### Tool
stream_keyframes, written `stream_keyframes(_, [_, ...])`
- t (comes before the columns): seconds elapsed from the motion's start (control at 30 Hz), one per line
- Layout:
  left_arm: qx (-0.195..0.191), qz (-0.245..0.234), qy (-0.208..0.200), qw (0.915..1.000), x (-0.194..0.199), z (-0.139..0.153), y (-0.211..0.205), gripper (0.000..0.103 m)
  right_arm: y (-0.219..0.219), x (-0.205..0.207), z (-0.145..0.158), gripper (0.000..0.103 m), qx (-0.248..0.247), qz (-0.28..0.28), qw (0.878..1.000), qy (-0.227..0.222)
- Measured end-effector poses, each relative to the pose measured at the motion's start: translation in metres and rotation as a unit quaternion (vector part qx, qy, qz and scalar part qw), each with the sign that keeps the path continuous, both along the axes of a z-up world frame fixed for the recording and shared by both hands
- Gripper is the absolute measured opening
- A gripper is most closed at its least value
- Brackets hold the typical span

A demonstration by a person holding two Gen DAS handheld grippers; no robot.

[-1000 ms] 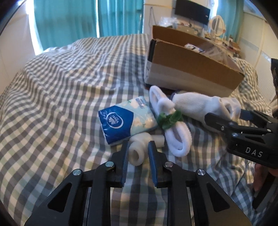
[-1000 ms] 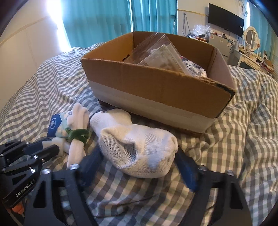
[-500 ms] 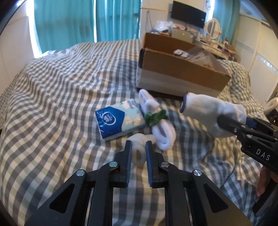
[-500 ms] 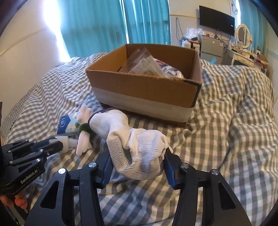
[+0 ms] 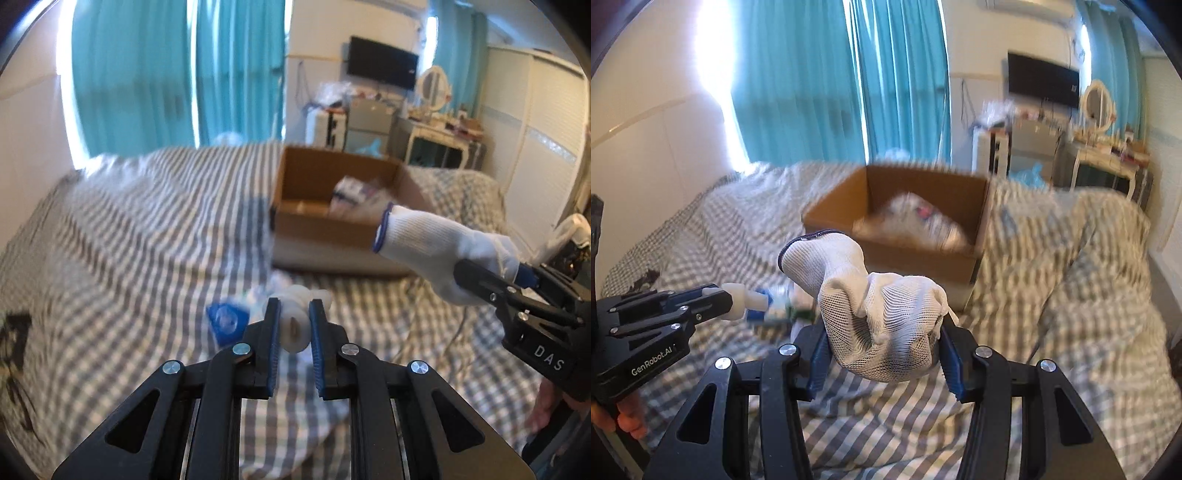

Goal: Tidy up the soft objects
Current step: 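Carry both socks over the box and open both tools to drop them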

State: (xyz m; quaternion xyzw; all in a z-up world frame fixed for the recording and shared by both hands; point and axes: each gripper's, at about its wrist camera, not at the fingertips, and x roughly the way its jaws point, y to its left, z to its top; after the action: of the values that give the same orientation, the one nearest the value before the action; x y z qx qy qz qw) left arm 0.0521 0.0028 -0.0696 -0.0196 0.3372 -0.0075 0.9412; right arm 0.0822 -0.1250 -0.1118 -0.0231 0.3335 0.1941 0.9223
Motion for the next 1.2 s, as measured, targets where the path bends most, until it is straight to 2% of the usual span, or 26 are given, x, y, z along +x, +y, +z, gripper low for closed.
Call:
stream_keyframes(0.13, [-0.003,-0.013,-0.029,0.9995,0.02,0.028,-0.006,0.014,-0.004,-0.004,0.031,0.05,0.003,-0.006,0.999,-0.044])
stream_keyframes(0.27, [-0.004,-0.028,-0.053,0.9982,0.05,0.051,-0.013,0.014,-0.014,0.009,0.065,0.05,0.003,-0.012,0.997,-0.075])
stream_keyframes(0.37, [-0.005,-0.033,-0.056,0.9979,0.078,0.058,-0.018,0.014,-0.019,0.032,0.088,0.05,-0.014,-0.023,0.995,-0.097])
stream_keyframes(0.53, [0.015,-0.046,-0.05,0.9975,0.133,0.05,-0.021,0.015,-0.028,0.08,0.106,0.05,-0.001,-0.038,0.994,-0.104])
stream_keyframes(0.67, [0.024,-0.049,-0.031,0.9981,0.167,0.032,-0.02,0.015,-0.02,0.127,0.1,0.05,-0.018,-0.043,0.995,-0.091])
stream_keyframes(0.77, [0.024,-0.05,-0.016,0.9983,0.184,0.017,-0.02,0.015,-0.012,0.168,0.08,0.05,-0.025,-0.043,0.997,-0.051])
stream_keyframes(0.87, [0.028,-0.054,-0.008,0.9981,0.196,0.005,-0.023,0.015,-0.001,0.192,0.058,0.051,-0.061,-0.042,0.997,-0.032])
stream_keyframes(0.93, [0.024,-0.055,-0.002,0.9982,0.204,-0.001,-0.023,0.015,0.004,0.207,0.044,0.052,-0.067,-0.036,0.997,-0.019])
stream_keyframes(1.03, [0.028,-0.059,-0.002,0.9979,0.207,-0.003,-0.027,0.019,0.008,0.224,0.033,0.059,-0.058,-0.032,0.998,-0.011])
stream_keyframes(1.13, [0.032,-0.066,0.001,0.9973,0.208,-0.004,-0.03,0.024,0.012,0.23,0.029,0.074,-0.056,-0.024,0.998,-0.015])
stream_keyframes(1.2, [0.038,-0.066,0.004,0.9971,0.206,-0.004,-0.032,0.025,0.013,0.229,0.029,0.077,-0.051,-0.021,0.998,-0.023])
